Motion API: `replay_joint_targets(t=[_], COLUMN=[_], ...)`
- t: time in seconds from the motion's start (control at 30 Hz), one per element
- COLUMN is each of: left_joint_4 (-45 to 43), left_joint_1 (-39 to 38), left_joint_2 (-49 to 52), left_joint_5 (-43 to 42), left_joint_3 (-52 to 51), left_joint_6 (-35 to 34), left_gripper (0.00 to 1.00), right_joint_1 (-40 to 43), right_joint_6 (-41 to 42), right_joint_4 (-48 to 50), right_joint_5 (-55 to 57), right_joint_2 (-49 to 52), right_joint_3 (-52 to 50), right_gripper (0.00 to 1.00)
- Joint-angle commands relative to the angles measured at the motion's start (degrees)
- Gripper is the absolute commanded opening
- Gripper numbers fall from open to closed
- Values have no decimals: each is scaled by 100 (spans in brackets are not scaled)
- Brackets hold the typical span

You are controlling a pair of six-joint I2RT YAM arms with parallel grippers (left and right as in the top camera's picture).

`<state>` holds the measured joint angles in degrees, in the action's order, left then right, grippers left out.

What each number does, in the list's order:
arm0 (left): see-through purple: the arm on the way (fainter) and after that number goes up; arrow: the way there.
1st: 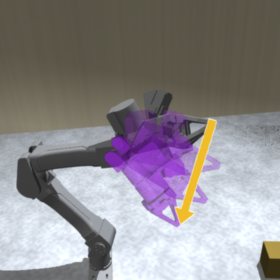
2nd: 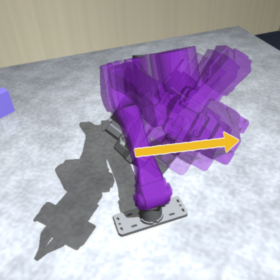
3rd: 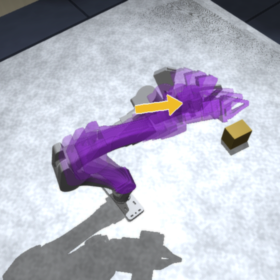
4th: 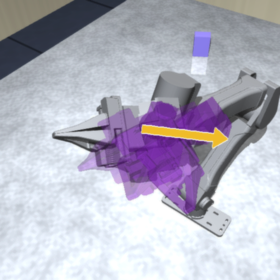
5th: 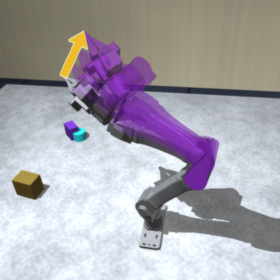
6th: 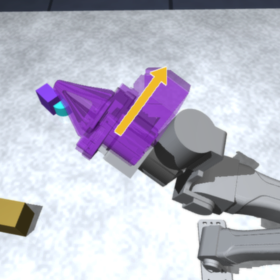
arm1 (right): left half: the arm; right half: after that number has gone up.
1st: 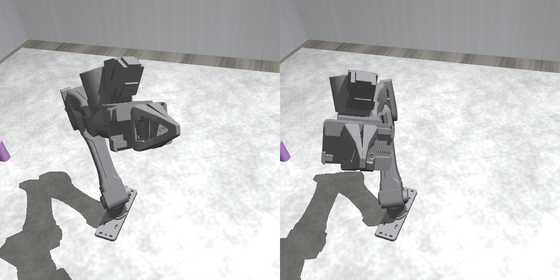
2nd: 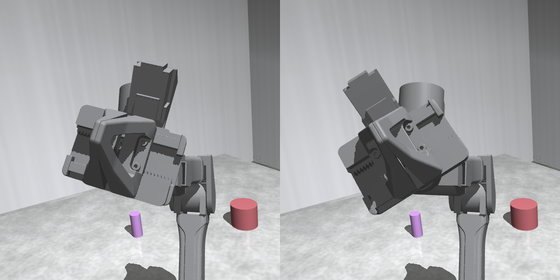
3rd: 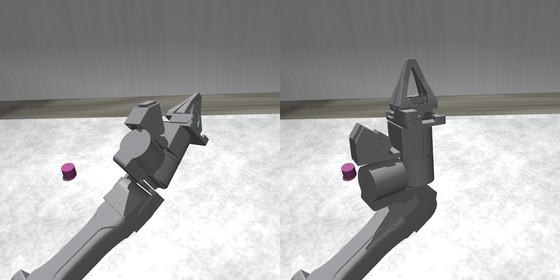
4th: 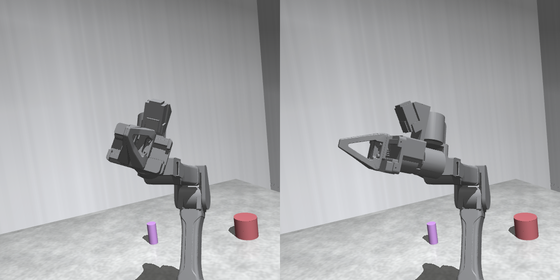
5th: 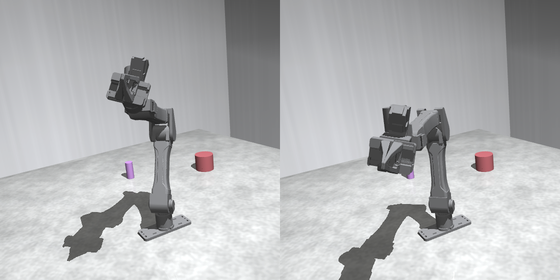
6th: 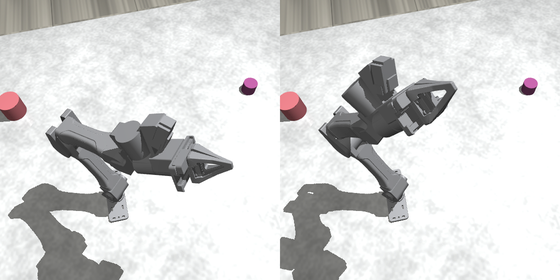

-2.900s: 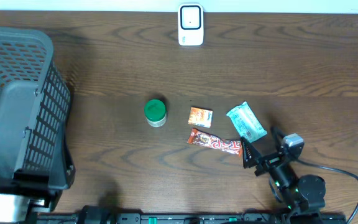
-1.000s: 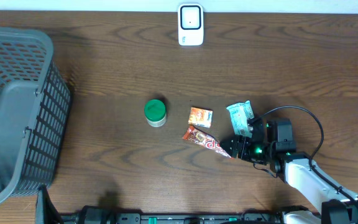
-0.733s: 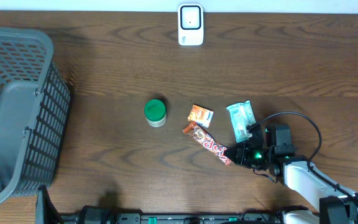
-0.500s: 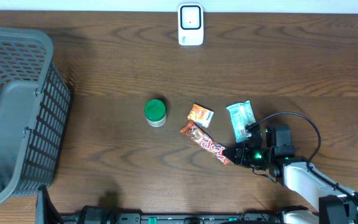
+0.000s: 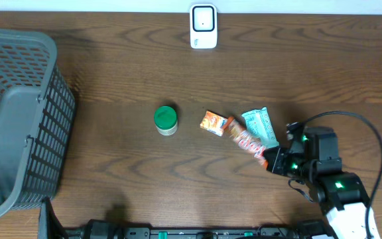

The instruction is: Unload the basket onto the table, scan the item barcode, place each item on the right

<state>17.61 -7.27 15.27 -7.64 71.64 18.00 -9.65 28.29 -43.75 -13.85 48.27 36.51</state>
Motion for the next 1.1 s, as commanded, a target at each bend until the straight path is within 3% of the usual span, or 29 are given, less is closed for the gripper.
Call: replay_joint_targets(t=[0.0, 0.2, 0.3, 0.6, 0.73, 0.83, 1.0, 1.07], left_joint_4=[-31, -33, -33, -35, -35, -37, -35, -35], left_joint_1=[24, 24, 24, 24, 24, 24, 24, 24], left_joint_2=[-44, -44, -44, -44, -44, -44, -44, -44], left_joint_5=[-72, -72, -72, -72, -72, -72, -70, -70], left_joint_3=[-17, -17, -17, -17, -17, -17, -17, -17], left_joint_6=[-28, -28, -28, -28, -26, -26, -26, -26], left_gripper=[84, 84, 84, 84, 84, 84, 84, 84], right_joint_1=[-262, -901, -1355, -3283, -3906, -4476, -5678, -6181], right_joint_6=[39, -87, -323, -2627, -3187, -3307, -3080, -2778], right_joint_4=[-94, -81, 291, 2127, 2492, 2520, 2535, 2573], right_joint_5=[1941, 3995, 4385, 6824, 7805, 7930, 7731, 7200], right_joint_2=[-33, 271, 553, 2194, 3239, 4146, 4778, 4784], right_joint_3=[251, 356, 400, 400, 400, 400, 400, 400], right_gripper=[1, 1, 1, 2, 2, 1, 2, 17])
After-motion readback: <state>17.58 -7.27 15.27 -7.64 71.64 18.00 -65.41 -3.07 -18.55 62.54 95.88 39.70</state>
